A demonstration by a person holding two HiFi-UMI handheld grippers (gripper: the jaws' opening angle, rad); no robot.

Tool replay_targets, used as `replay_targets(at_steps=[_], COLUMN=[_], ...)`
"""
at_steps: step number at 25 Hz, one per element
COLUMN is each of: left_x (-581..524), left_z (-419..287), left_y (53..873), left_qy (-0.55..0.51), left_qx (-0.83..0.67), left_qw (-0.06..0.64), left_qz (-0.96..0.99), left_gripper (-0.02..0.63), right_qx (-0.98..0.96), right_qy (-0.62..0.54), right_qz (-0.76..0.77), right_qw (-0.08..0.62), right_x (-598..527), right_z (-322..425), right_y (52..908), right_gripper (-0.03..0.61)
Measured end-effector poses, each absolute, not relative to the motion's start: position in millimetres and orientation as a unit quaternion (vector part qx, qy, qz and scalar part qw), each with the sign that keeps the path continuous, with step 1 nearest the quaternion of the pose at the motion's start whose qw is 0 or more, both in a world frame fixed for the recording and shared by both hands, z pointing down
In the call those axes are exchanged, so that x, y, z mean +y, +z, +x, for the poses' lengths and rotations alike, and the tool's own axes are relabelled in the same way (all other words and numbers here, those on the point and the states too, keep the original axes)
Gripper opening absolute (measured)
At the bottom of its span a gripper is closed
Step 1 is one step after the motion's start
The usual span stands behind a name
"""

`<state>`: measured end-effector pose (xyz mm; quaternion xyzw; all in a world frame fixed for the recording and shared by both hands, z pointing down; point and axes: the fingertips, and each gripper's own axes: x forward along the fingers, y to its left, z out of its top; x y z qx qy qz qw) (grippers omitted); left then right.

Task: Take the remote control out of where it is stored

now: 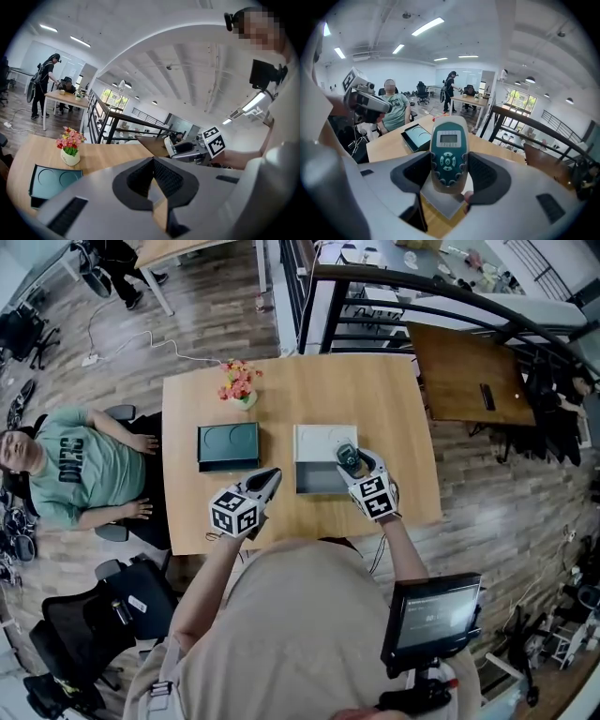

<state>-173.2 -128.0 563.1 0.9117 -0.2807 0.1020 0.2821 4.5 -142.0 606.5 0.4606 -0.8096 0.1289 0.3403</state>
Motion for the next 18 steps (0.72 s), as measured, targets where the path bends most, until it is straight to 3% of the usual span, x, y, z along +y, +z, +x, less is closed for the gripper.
replay_targets(at_steps=[6, 11, 18], left_x=[-125.2, -119.5, -116.0], left_z=[-183.6, -183.8, -176.8], left_y=[536.7, 530.3, 540.8], left_qy=[0.062, 0.039, 0.06], left_qx=[-0.277, -0.27, -0.283], left_qw=[0.276, 0.279, 0.269], left_qz=[0.918, 0.921, 0.919], left_gripper=[0.005, 0.005, 0.005], right_qx=[-0.806, -0.794, -0.802], right_qy=[0.161, 0.163, 0.154], right_qz=[0.485, 0.503, 0.507], right_qw=[0.297, 0.301, 0.275], right_x=[-126.7, -109.2, -93.7], right_z=[11.0, 24.3, 40.6], right_y=[566.9, 554.1, 533.3], right_gripper=[0.261, 0.261, 0.261])
